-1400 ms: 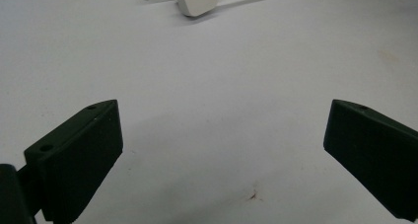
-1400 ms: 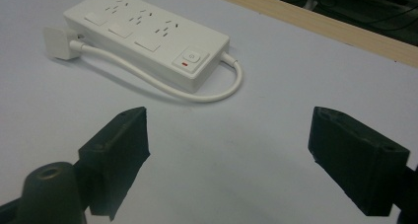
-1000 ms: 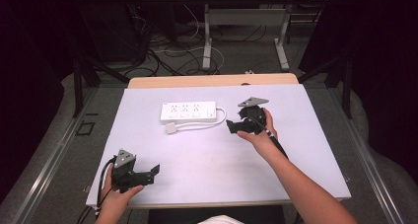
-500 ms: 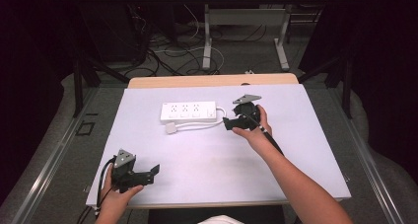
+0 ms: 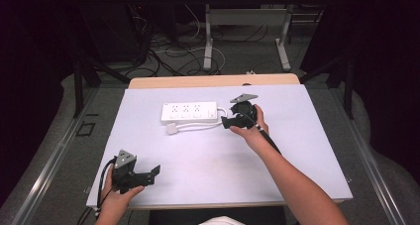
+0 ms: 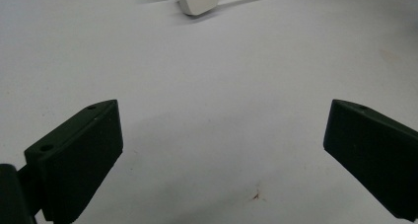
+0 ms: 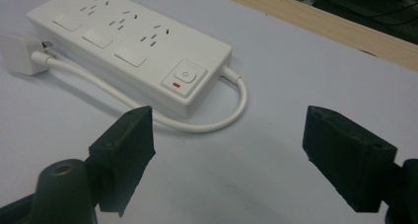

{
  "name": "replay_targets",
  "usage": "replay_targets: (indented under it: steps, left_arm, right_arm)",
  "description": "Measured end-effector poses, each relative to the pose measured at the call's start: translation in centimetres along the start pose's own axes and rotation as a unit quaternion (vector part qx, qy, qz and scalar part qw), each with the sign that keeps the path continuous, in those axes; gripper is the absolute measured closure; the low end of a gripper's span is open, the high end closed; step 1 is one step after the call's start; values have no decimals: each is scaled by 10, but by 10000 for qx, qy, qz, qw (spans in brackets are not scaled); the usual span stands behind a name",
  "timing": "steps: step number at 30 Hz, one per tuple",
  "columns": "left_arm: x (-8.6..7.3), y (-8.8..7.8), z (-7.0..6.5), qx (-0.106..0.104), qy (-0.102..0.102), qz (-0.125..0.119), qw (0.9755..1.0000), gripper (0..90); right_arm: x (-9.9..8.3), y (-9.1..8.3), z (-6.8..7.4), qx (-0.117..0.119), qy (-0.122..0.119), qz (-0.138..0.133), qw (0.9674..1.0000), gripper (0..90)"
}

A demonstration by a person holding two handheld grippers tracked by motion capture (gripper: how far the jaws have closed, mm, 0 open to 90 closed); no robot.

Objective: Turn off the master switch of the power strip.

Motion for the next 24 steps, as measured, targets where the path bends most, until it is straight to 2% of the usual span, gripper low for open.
replay_targets:
  steps: [9, 16, 17, 24]
  left_arm:
    - [0, 0, 0, -6, 16, 11, 10000, 18]
    - [0, 0, 0, -6, 18, 6, 10000, 18]
    - [0, 0, 0, -8, 14, 7, 10000, 18]
    - [0, 0, 0, -10, 19, 1, 10000, 19]
  right_arm:
    - [3, 8, 2, 25, -3, 115, 9999, 260]
    - [11, 11, 7, 34, -11, 74, 10000, 299]
    - [13, 12, 7, 63, -67, 60, 9999, 299]
    - [20, 17, 12, 37, -16, 48, 10000, 310]
Point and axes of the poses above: each handheld gripper's, and its own axes: y roughly forward along the jaws, x roughly out of its top, z roughly to its left, the point moved 9 cm from there along y, roughly forward along the jaws, and after that the axes turned 7 degrees about -z, right-handed, at the moved point
